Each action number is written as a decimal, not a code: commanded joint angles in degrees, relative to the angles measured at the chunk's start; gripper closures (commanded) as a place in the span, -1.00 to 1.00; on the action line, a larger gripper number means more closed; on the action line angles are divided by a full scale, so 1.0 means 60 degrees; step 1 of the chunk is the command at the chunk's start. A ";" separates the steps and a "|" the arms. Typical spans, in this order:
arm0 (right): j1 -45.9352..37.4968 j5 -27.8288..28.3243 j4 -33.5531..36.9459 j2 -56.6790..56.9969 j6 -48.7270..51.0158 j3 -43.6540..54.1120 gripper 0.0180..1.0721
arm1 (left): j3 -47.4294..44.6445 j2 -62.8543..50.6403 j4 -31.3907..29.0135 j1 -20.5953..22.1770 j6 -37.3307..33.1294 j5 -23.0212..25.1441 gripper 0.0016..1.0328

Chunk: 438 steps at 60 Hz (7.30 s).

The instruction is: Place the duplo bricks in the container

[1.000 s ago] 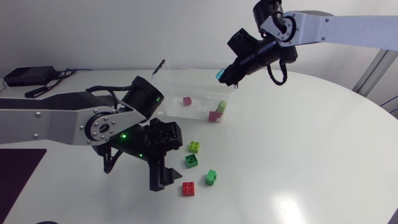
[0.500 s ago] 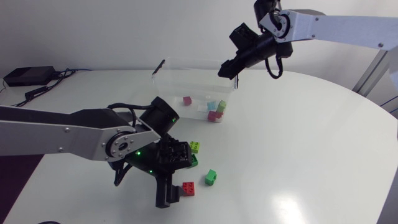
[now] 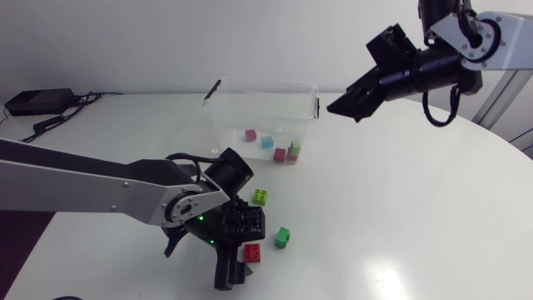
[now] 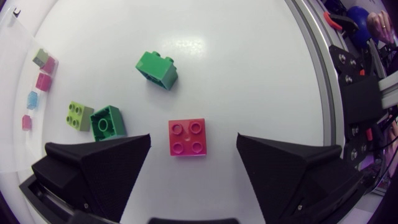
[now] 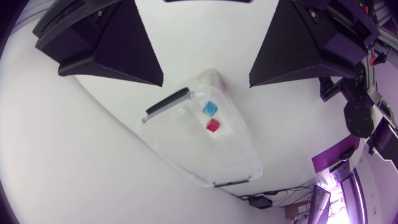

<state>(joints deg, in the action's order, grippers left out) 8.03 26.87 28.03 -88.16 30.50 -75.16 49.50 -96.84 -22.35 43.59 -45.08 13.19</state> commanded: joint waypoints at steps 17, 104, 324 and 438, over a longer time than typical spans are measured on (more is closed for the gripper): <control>0.0346 0.0194 -0.0439 0.1319 0.0615 0.2667 -0.92 | 0.0349 -0.0735 0.0004 0.0132 -0.0016 -0.0016 -0.68; 0.5370 -0.2926 -0.1405 -0.1186 -0.1260 0.4455 -0.84 | 0.4202 0.0700 -0.1065 -0.3516 0.0380 0.0790 0.42; 0.1781 -0.3512 -0.1244 -0.2650 -0.1963 -0.2035 -0.91 | 0.2356 -0.1146 0.0561 -0.1040 0.2679 -0.1481 -0.88; 0.1913 -0.2150 -0.1566 0.1744 -0.1319 0.2565 -0.91 | 0.2268 -0.1321 -0.1417 -0.0996 0.1024 -0.0133 0.41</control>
<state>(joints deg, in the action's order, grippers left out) 18.52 13.47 19.03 -79.68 21.23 -62.72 63.35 -108.77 -29.50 38.33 -37.41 11.97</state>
